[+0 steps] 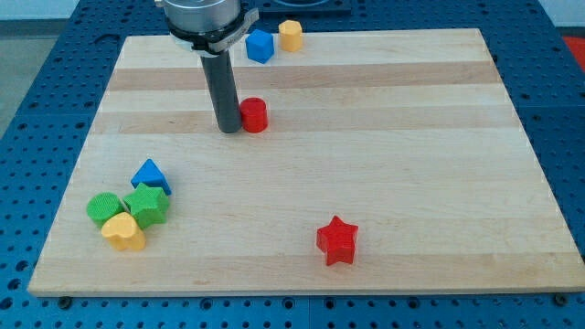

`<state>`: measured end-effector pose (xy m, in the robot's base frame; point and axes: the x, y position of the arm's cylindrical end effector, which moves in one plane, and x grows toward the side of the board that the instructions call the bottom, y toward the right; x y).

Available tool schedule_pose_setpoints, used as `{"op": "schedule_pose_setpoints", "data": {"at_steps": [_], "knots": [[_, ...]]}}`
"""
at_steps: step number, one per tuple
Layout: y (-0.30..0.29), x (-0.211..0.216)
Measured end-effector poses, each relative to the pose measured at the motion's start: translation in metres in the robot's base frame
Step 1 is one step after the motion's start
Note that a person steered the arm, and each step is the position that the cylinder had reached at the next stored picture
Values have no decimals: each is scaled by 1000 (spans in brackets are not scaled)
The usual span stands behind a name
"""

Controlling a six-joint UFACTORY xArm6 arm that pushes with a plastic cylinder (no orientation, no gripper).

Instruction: Push the red circle to the yellow hexagon

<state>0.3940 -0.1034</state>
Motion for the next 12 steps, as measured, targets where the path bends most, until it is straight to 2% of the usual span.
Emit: {"op": "schedule_pose_setpoints", "data": {"at_steps": [6, 10, 12], "knots": [[40, 5], [43, -46], [50, -18]]}}
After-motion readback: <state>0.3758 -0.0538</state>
